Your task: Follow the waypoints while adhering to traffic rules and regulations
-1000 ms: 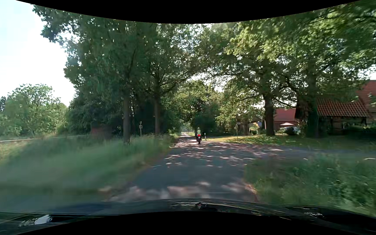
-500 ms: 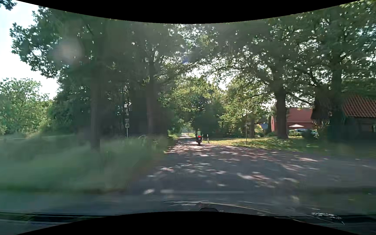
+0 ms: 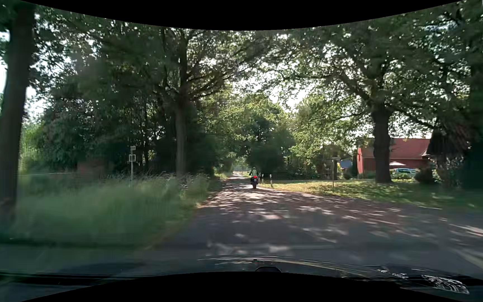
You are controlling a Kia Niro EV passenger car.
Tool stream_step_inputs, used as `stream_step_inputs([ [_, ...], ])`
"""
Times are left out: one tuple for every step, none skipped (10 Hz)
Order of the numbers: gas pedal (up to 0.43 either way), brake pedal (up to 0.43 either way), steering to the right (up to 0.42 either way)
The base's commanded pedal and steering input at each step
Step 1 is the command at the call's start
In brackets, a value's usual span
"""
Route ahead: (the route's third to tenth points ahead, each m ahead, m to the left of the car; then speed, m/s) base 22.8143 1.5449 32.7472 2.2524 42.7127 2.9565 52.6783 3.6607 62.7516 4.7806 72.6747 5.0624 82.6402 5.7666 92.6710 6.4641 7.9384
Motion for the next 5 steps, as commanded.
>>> stream_step_inputs([
  [0.150, 0.000, -0.001],
  [0.150, 0.000, -0.001],
  [0.150, 0.000, -0.004],
  [0.150, 0.000, -0.005],
  [0.150, 0.000, -0.004],
])
